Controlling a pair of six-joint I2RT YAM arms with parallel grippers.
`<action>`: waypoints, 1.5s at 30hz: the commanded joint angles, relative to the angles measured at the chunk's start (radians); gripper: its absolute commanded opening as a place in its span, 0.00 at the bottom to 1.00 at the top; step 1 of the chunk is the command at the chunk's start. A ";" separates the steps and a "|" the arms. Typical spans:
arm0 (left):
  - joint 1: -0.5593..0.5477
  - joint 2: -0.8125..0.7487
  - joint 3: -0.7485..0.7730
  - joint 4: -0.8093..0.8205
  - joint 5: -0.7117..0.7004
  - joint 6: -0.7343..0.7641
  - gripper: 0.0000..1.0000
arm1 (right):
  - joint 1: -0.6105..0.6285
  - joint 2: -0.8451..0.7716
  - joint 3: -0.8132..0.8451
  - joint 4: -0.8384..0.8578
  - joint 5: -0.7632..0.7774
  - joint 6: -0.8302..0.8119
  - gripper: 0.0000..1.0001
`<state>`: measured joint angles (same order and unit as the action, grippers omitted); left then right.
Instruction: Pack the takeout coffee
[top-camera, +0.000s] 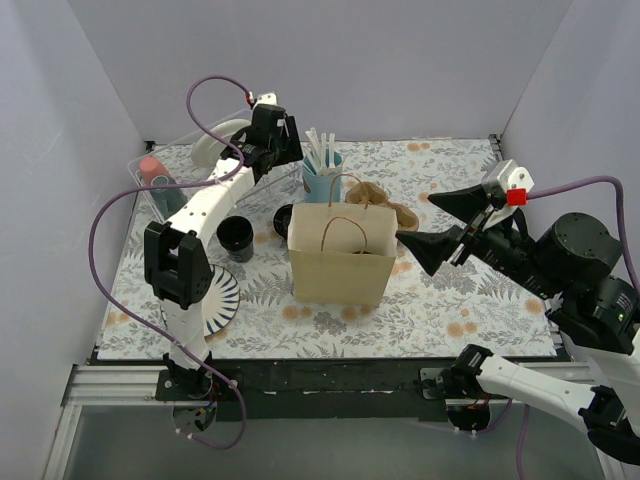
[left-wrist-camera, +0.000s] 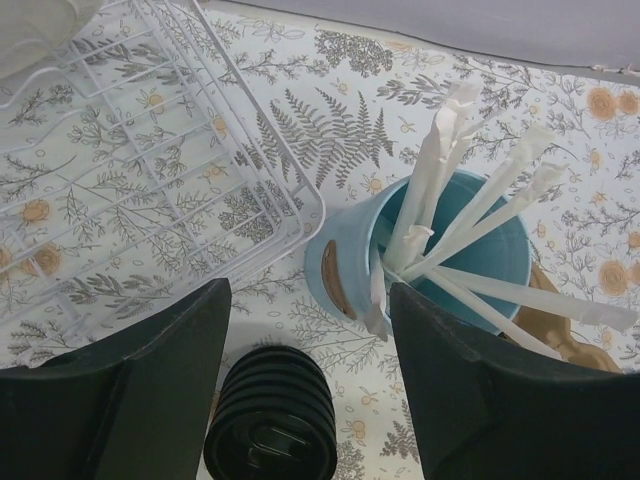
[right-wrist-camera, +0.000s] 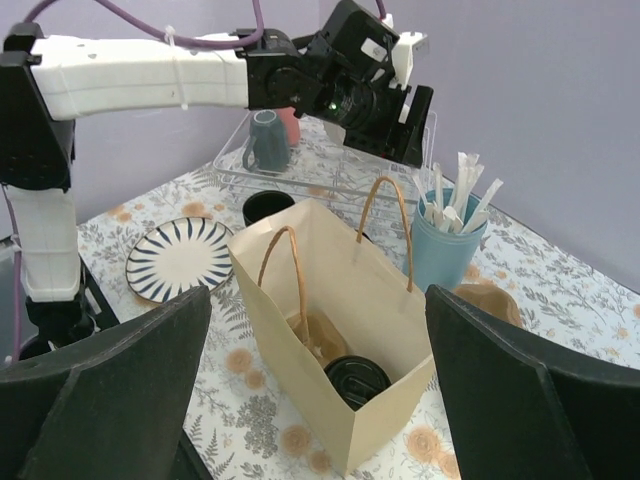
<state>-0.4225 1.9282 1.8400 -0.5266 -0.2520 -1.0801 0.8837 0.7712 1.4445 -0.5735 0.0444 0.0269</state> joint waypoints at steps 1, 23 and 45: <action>0.007 -0.069 -0.034 0.075 0.016 0.006 0.63 | -0.003 -0.010 0.036 -0.008 0.022 -0.002 0.94; 0.016 -0.018 -0.021 0.099 0.157 0.034 0.31 | -0.005 -0.006 0.051 -0.023 0.054 -0.024 0.94; 0.016 -0.208 0.160 -0.036 0.235 0.054 0.00 | -0.003 -0.007 0.045 0.015 0.230 -0.024 0.93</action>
<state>-0.4133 1.8851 1.9503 -0.5102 -0.0452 -1.0351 0.8837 0.7662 1.4635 -0.6262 0.2195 0.0143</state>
